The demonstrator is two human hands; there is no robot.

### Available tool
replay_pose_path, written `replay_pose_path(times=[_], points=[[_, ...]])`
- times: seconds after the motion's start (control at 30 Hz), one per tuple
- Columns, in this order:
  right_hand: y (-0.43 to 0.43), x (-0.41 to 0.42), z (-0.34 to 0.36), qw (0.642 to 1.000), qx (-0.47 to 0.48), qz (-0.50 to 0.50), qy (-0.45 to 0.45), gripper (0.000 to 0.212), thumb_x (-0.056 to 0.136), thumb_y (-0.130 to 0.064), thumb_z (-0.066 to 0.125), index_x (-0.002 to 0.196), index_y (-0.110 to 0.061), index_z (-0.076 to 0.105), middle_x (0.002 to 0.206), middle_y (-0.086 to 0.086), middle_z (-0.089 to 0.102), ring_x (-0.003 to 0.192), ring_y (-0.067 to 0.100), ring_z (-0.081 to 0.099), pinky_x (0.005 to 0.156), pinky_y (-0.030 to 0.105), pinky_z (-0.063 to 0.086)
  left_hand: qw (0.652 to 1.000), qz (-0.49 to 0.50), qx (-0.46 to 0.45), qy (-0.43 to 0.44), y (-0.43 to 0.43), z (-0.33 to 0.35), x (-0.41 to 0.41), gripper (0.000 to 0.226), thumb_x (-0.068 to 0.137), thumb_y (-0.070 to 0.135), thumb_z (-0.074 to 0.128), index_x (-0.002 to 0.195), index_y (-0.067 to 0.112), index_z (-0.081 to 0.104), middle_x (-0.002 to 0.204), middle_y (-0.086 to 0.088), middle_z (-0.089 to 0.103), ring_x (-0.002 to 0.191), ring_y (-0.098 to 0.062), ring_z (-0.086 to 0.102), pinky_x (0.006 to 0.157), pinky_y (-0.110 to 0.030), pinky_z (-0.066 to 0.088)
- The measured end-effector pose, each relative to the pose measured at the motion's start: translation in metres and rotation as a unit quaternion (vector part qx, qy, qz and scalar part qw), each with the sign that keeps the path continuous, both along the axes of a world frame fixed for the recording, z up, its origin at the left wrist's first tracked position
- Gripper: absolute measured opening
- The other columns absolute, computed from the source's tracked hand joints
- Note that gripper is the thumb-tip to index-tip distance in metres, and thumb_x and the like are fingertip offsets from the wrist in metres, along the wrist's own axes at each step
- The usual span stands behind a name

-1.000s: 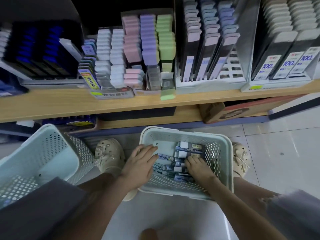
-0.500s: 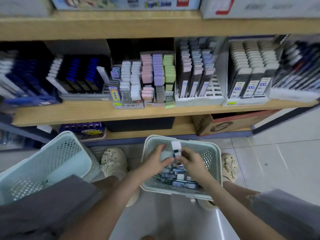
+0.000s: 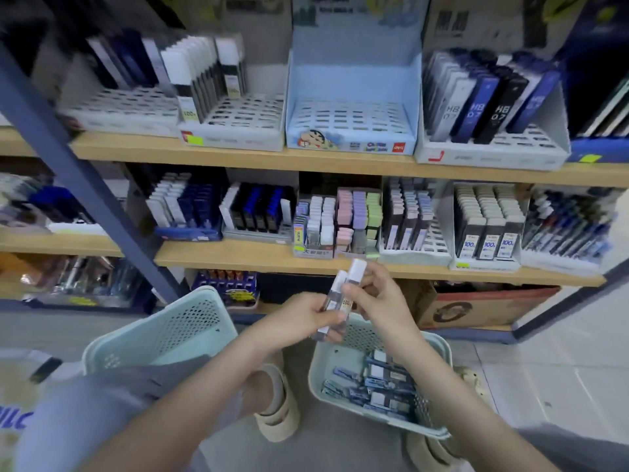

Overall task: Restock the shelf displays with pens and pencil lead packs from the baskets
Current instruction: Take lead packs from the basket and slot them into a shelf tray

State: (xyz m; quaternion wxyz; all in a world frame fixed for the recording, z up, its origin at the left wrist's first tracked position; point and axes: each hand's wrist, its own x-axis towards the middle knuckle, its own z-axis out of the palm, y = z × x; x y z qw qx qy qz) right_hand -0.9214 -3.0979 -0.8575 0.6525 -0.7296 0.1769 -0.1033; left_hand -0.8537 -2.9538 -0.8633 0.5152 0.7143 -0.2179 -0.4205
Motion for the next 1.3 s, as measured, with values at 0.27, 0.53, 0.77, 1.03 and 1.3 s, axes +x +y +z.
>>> replay_pose_path(times=[0.27,0.53,0.77,1.03,1.3], points=[[0.017,0.03,0.083,0.996,-0.008,0.079,-0.05,0.022,0.093,-0.014,0.056,0.111,-0.025,0.056,0.099,0.001,0.066,0.086,0.012,0.061,0.076,0.027,0.051,0.994,0.066,-0.035,-0.081,0.036,0.079,0.028,0.009,0.095,0.013,0.056,0.093,0.015,0.065,0.078,0.004,0.072,0.075,-0.011,0.071,0.078,-0.029,0.057],[0.034,0.07,0.15,0.971,0.052,0.189,-0.137,0.038,0.092,-0.001,0.053,0.126,-0.017,0.049,0.099,0.004,0.071,0.095,0.017,0.066,0.082,0.034,0.05,0.989,0.069,-0.088,-0.095,0.076,0.15,0.058,0.011,0.094,0.014,0.054,0.092,0.015,0.064,0.073,0.005,0.074,0.069,-0.007,0.07,0.061,-0.018,0.05],[0.056,0.11,0.198,0.957,0.0,0.21,-0.199,0.029,0.082,0.0,0.065,0.102,-0.019,0.053,0.074,-0.003,0.061,0.063,0.015,0.055,0.057,0.028,0.047,0.975,0.128,-0.162,-0.081,0.104,0.179,0.083,0.012,0.093,0.01,0.055,0.093,0.006,0.066,0.079,-0.006,0.074,0.072,-0.013,0.07,0.062,-0.02,0.054],[0.071,0.174,0.24,0.958,-0.153,0.029,-0.242,0.006,0.09,-0.017,0.061,0.086,-0.018,0.057,0.078,0.002,0.064,0.067,0.014,0.061,0.069,0.04,0.053,0.937,0.231,-0.218,-0.143,0.123,0.192,0.117,0.014,0.095,0.015,0.054,0.092,0.01,0.067,0.088,-0.008,0.074,0.079,-0.016,0.07,0.074,-0.024,0.055],[0.076,0.236,0.225,0.93,-0.339,-0.008,-0.14,0.009,0.098,-0.02,0.049,0.097,-0.011,0.051,0.085,0.006,0.057,0.075,0.023,0.055,0.056,0.03,0.038,0.928,0.24,-0.249,-0.139,0.117,0.193,0.15,0.017,0.096,0.018,0.052,0.087,0.01,0.064,0.078,-0.002,0.071,0.073,-0.012,0.068,0.067,-0.018,0.051]])
